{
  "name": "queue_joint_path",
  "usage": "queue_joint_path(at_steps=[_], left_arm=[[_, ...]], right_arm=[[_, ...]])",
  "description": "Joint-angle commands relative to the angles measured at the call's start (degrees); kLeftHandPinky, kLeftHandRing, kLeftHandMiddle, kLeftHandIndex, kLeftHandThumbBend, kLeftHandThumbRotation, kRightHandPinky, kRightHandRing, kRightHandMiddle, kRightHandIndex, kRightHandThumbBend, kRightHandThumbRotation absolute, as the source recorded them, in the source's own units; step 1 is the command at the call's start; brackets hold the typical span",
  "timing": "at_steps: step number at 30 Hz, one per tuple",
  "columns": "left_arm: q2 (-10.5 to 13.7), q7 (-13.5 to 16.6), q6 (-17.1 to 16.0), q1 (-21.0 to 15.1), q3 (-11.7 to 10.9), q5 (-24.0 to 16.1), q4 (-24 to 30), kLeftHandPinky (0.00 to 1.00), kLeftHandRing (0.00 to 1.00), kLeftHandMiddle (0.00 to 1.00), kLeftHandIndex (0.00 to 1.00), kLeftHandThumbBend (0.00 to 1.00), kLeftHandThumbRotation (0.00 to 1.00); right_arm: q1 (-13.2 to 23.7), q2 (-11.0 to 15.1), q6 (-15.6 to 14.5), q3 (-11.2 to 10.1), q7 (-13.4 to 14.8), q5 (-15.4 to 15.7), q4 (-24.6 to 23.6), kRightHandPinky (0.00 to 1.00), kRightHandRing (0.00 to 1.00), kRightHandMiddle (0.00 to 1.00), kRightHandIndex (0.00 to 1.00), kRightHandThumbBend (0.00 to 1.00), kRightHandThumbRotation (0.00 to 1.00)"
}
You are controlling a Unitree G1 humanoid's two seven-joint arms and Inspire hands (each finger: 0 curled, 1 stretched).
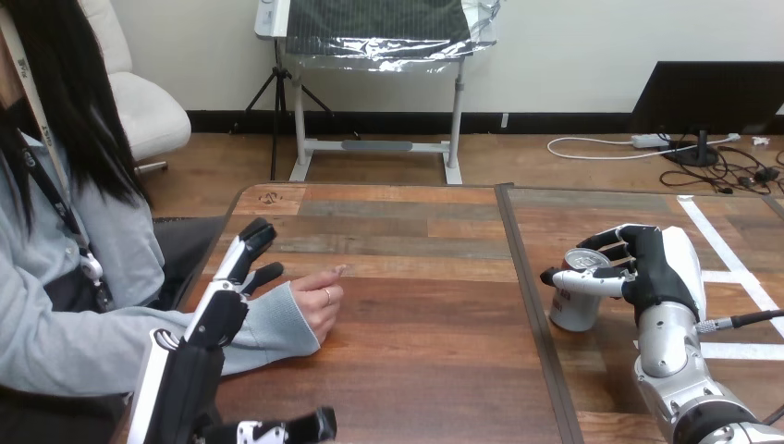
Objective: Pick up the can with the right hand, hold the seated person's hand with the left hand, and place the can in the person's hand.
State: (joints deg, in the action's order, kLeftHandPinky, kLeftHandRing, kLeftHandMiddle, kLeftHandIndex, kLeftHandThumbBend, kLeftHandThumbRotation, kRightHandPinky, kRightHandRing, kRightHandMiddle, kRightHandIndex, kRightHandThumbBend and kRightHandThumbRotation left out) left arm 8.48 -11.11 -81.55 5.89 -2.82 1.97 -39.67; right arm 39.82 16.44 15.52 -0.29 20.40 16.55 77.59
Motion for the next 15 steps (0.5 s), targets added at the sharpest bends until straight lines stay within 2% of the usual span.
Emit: queue_joint_path(at_steps=[1, 8, 15], left_arm=[[-1.33, 2.16, 2.50, -2.10, -2.71, -2.74, 3.21, 0.86, 0.96, 0.96, 0.92, 1.00, 0.54], [-2.86, 6.23, 4.63, -1.58, -7.21, -9.70, 5.27, 0.86, 0.95, 0.96, 0.93, 1.00, 0.51], [-3.64, 11.37, 9.18, -0.62, -10.63, -18.03, 9.65, 0.86, 0.94, 0.95, 0.94, 1.00, 0.47]], right_arm=[[3.95, 1.50, 2.83, 0.15, 1.08, -0.13, -2.91, 0.42, 0.48, 0.53, 0.50, 0.87, 0.00], [3.98, 1.10, 4.14, -0.13, 0.77, -0.63, -3.47, 0.39, 0.45, 0.52, 0.50, 0.87, 0.00], [3.94, 0.90, 5.38, 0.03, 0.90, -0.58, -3.68, 0.37, 0.43, 0.51, 0.50, 0.87, 0.00]])
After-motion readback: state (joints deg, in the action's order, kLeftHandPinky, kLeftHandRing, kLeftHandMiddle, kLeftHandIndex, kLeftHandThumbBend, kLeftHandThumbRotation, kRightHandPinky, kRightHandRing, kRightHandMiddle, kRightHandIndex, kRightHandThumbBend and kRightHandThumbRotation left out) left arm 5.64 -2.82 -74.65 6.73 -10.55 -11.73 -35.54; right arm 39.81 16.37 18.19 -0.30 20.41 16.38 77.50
